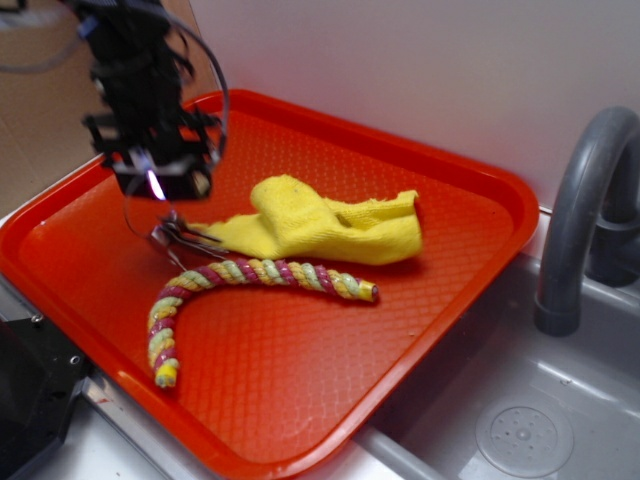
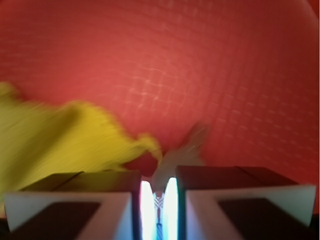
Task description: Grab the silver keys.
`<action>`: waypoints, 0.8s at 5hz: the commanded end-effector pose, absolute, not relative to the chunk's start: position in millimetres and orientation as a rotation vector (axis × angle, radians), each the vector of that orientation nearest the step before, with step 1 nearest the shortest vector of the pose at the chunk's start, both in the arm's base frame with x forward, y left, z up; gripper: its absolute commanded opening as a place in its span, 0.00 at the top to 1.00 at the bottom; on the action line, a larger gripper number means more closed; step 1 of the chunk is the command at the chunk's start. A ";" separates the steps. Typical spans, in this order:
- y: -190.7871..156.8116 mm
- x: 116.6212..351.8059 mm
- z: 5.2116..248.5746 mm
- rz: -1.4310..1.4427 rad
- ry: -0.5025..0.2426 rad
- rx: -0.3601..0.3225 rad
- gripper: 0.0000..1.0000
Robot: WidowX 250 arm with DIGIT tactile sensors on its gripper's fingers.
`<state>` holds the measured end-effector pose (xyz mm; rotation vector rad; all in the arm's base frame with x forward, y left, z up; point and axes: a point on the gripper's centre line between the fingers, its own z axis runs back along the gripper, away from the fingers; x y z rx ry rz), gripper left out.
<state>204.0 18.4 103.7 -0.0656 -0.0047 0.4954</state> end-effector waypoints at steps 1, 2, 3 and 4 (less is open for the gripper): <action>36.0 205.4 209.0 0.203 -0.127 -0.217 1.00; 31.2 208.3 260.4 0.155 -0.153 -0.167 1.00; 27.8 209.9 306.4 0.153 -0.148 -0.135 1.00; 27.1 210.0 307.2 0.159 -0.155 -0.137 1.00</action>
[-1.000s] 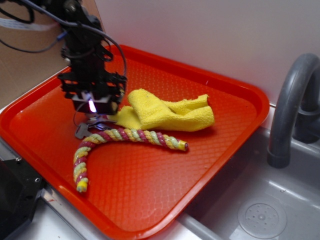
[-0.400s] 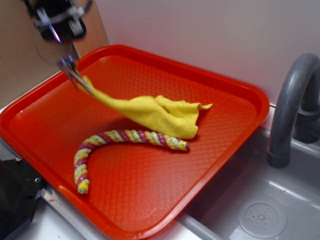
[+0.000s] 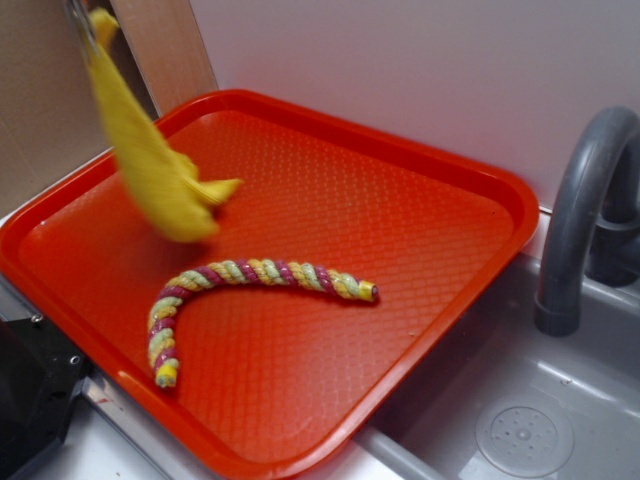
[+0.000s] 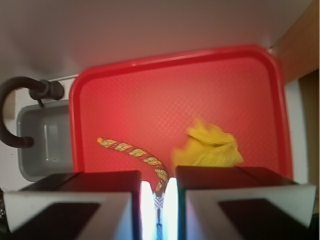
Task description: Grab the silver keys.
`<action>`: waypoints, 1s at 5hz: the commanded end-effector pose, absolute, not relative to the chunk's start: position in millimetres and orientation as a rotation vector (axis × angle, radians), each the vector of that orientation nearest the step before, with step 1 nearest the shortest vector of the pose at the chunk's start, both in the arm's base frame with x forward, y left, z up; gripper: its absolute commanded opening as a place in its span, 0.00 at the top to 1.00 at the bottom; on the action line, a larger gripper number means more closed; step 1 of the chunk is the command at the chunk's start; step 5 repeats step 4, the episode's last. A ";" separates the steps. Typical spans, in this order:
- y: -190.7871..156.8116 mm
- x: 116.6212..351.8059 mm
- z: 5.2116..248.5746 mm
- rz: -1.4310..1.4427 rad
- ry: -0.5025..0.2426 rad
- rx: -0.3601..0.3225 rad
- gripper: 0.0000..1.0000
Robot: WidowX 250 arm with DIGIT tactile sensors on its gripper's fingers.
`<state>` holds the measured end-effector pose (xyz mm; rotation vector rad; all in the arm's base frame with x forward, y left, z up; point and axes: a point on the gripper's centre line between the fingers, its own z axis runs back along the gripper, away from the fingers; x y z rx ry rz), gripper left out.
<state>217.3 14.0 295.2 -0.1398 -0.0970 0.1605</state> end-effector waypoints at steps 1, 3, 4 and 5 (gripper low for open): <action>26.4 209.5 306.1 0.165 -0.159 -0.126 1.00; 22.4 211.0 299.1 0.171 -0.143 -0.119 1.00; 18.3 212.0 292.6 0.181 -0.147 -0.093 1.00; 18.3 212.0 292.6 0.181 -0.147 -0.093 1.00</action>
